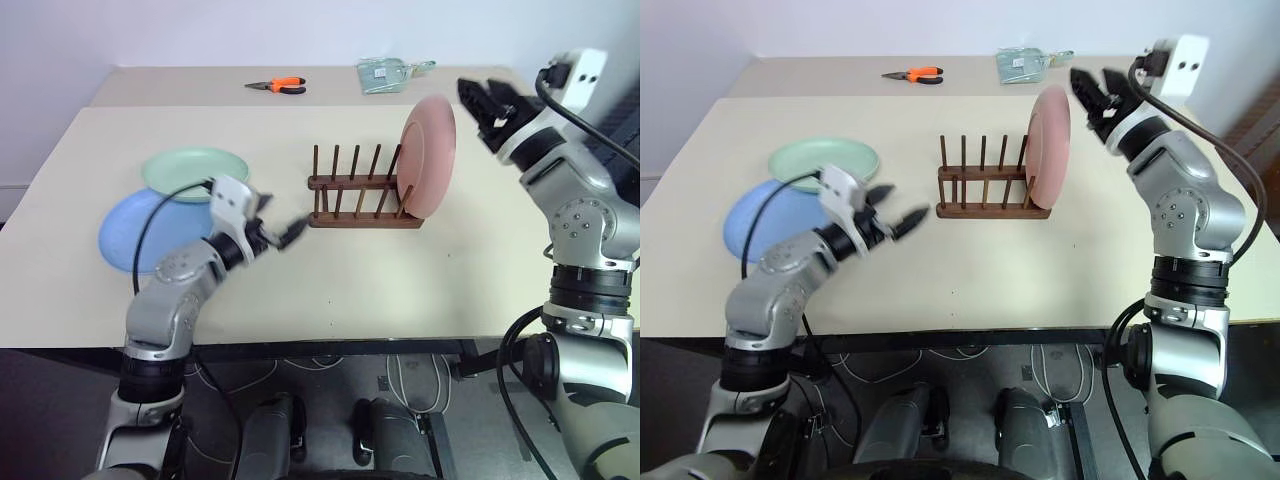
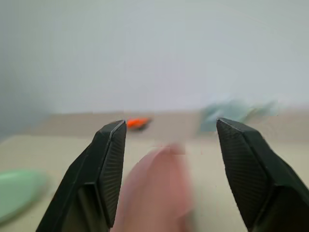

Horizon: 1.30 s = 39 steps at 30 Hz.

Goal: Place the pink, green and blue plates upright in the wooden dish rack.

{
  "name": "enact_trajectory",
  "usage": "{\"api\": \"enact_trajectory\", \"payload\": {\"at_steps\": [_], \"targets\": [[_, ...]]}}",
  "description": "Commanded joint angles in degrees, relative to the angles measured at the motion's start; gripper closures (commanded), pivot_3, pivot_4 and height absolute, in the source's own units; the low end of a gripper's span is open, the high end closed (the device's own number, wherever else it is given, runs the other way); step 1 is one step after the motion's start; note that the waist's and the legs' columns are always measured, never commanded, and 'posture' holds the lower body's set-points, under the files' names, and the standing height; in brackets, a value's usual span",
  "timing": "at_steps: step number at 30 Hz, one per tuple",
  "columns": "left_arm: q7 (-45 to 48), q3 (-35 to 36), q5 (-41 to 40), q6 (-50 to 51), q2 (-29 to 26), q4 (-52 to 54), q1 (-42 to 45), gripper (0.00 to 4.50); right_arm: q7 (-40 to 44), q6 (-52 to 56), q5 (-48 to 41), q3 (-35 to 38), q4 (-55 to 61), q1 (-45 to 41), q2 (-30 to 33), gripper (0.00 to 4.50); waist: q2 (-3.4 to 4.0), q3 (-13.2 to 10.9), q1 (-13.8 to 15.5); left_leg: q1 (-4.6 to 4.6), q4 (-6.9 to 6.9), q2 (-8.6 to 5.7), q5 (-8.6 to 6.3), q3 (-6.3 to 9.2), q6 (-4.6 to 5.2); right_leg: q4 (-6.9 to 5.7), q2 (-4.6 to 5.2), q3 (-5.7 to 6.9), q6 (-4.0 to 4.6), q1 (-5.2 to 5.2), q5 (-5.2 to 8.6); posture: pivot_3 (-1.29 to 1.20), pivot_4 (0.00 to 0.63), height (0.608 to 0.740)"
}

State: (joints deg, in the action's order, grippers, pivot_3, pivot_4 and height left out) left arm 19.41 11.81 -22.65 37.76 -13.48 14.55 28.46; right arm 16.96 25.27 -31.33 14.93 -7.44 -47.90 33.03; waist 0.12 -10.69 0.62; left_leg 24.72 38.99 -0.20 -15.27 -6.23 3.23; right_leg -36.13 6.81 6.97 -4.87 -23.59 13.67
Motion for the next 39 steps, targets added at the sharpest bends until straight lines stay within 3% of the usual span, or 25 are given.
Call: {"api": "enact_trajectory", "payload": {"at_steps": [1, 3, 4, 10, 15, 18, 22, 25, 30, 32, 35, 39], "targets": [[-19.6, 14.0, 1.5, -1.5, 1.6, -3.0, 7.6, 0.0, 5.3, -5.2, 2.6, 0.4, 5.1, -2.0, 3.9, 1.25, -0.03, 0.0, 0.0, 0.0, 0.0, 0.0, 0.01, 0.01, -0.01, 0.0, 0.0, 0.0, -0.01, 0.0, 0.0, 0.0, 0.15, 0.74], [-29.3, 18.0, 4.9, 0.8, 1.0, -5.3, 10.6, 0.0, 9.6, -7.5, 3.9, -1.3, 8.3, -1.0, 5.7, 0.63, -0.02, 0.0, -0.4, -0.01, -0.02, 0.01, 0.02, 0.03, -0.02, 0.02, -0.01, 0.0, -0.02, 0.01, 0.0, 0.0, 0.15, 0.74], [-33.2, 19.8, 5.6, 4.1, 0.8, -6.7, 11.9, 0.0, 12.1, -6.1, 2.0, -2.0, 11.0, -0.5, 6.0, 0.07, -0.03, 0.0, -0.6, -0.01, -0.04, 0.01, 0.02, 0.01, -0.01, 0.02, -0.01, 0.0, -0.03, 0.01, 0.0, 0.0, 0.15, 0.74], [-36.8, 24.5, 0.6, 13.9, 0.6, -12.8, 16.8, 0.0, 22.2, 2.3, -5.5, -8.1, 25.3, 6.3, 6.1, 0.02, -0.39, -0.1, 0.3, -0.09, 0.0, 0.02, 0.02, 0.06, -0.02, 0.01, -0.02, 0.06, -0.06, 0.14, 0.01, 0.0, 0.15, 0.74], [-36.2, 27.8, -3.0, 16.4, -0.1, -23.7, 21.1, 0.0, 22.4, 5.2, -6.2, -11.5, 31.3, 11.5, 4.4, 0.02, -0.56, -0.1, 0.4, -0.01, 0.06, -0.09, -0.01, 0.15, 0.0, 0.07, 0.0, 0.1, -0.15, 0.15, -0.04, 0.0, 0.15, 0.74], [-35.4, 29.0, -4.4, 13.3, -0.4, -30.5, 24.0, 0.87, 21.9, 5.1, -4.3, -13.6, 33.4, 14.2, 3.6, 0.0, -0.56, -0.1, 0.1, -0.01, 0.05, -0.09, 0.0, 0.14, -0.03, 0.07, -0.03, 0.11, -0.15, 0.13, -0.04, 0.0, 0.15, 0.74], [-36.9, 30.6, -6.2, 10.9, -0.2, -33.7, 25.5, 2.85, 21.7, 4.5, -1.5, -14.8, 34.1, 15.9, 3.9, 0.0, -0.6, -0.2, -0.1, -0.01, 0.05, -0.08, 0.0, 0.12, -0.04, 0.06, -0.03, 0.1, -0.15, 0.1, -0.04, 0.0, 0.15, 0.74], [-35.0, 28.1, -6.9, 9.2, -0.1, -30.3, 25.0, 4.38, 21.1, 4.3, 0.1, -14.5, 33.7, 16.3, 3.8, 0.0, -0.61, -0.2, 0.0, -0.01, 0.05, -0.07, 0.01, 0.11, -0.07, 0.05, -0.03, 0.09, -0.15, 0.09, -0.04, 0.0, 0.15, 0.74], [-26.0, 19.3, -9.8, 9.6, 0.2, -15.9, 22.0, 4.45, 22.8, 4.5, 3.9, -17.3, 32.8, 14.9, 5.1, 0.0, -0.71, -0.2, 0.1, -0.01, 0.03, -0.08, 0.01, 0.1, -0.08, 0.07, -0.02, 0.09, -0.15, 0.1, -0.04, 0.0, 0.15, 0.74], [-24.4, 14.5, -10.6, 12.7, 0.5, -8.9, 20.2, 4.45, 22.7, 1.8, 9.4, -21.9, 32.1, 13.3, 4.3, 0.0, -0.71, -0.2, 0.0, -0.01, 0.04, -0.08, 0.01, 0.1, -0.08, 0.08, -0.02, 0.08, -0.14, 0.11, -0.04, 0.0, 0.15, 0.74], [-27.4, 11.2, -14.2, 18.9, 4.2, 0.8, 19.3, 4.45, 21.8, -3.5, 18.2, -29.1, 28.6, 10.1, 1.4, 0.0, -0.7, -0.2, -0.1, -0.06, 0.02, -0.08, 0.01, 0.1, -0.11, 0.06, -0.02, 0.04, -0.14, 0.11, -0.04, 0.0, 0.15, 0.74], [-34.2, 12.4, -19.6, 27.0, 10.5, 8.0, 20.6, 4.45, 18.6, -13.1, 30.4, -35.2, 19.8, 5.5, -2.4, 0.0, -0.71, -0.2, -0.2, -0.08, 0.03, -0.07, 0.04, 0.1, -0.13, 0.04, -0.03, 0.01, -0.14, 0.12, -0.03, 0.0, 0.15, 0.74]]}}
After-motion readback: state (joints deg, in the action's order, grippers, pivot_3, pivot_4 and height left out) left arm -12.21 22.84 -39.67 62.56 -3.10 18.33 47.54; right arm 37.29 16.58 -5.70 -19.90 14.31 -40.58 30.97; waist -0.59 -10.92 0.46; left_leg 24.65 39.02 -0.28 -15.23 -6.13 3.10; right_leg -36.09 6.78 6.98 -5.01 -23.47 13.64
